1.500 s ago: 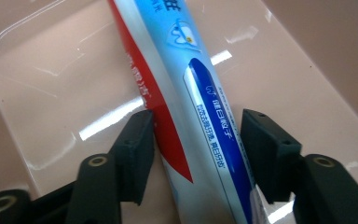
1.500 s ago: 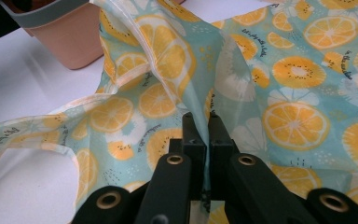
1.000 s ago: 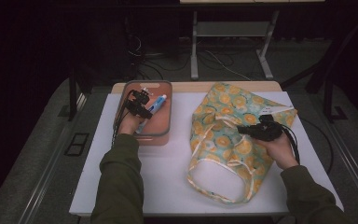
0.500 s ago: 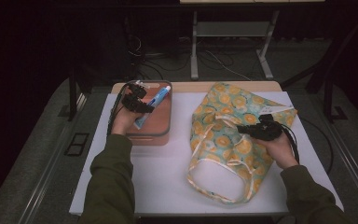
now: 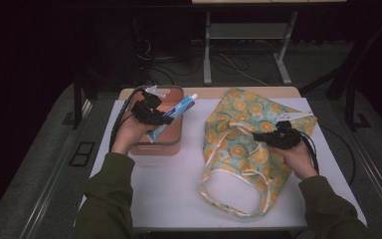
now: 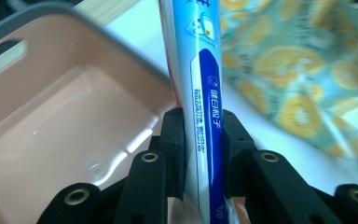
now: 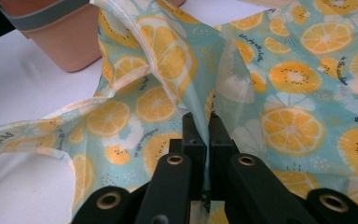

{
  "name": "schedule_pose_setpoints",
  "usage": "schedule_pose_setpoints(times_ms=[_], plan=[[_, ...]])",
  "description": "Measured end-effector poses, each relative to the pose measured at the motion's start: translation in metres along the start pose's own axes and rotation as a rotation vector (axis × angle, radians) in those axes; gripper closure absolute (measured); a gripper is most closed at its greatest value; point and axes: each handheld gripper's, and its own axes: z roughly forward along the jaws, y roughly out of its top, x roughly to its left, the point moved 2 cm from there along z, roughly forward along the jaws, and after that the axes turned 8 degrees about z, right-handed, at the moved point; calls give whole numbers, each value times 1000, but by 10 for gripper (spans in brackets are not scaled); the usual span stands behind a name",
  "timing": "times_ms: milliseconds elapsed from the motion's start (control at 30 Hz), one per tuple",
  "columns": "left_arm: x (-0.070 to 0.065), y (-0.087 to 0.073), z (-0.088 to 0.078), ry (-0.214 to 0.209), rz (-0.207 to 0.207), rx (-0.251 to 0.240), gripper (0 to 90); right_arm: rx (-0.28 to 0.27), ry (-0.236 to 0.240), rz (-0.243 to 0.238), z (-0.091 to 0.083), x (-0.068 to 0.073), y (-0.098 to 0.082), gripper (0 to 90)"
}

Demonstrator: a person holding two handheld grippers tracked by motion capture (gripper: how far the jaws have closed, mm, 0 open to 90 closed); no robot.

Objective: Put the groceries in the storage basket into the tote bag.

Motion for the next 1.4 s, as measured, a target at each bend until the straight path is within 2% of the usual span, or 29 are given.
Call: schedule_pose_setpoints(times_ms=[100,233,367,533,667,833,1000,1167,1300,1400], plan=[[-15,7,-1,-23,35,-6,740,-2,-1,4,-1,0,0,890],[-38,16,1,-31,91,-24,740,-9,0,3,-2,0,1,890],[-59,22,6,-66,129,-34,740,-17,1,5,-4,0,2,890],[-87,24,20,-114,174,-28,741,-25,1,10,-6,-1,3,890],[-104,25,36,-141,202,-4,741,-28,1,12,-7,-1,3,890],[-119,25,59,-173,208,39,741,-33,1,11,-8,-1,4,890],[-128,30,84,-155,219,99,741,-40,6,13,-9,0,4,890],[-128,37,110,-122,189,131,740,-46,11,11,-10,1,5,890],[-129,45,129,-118,146,145,740,-46,14,13,-11,1,5,890],[-131,55,144,-117,140,145,740,-53,15,12,-12,1,6,890]])
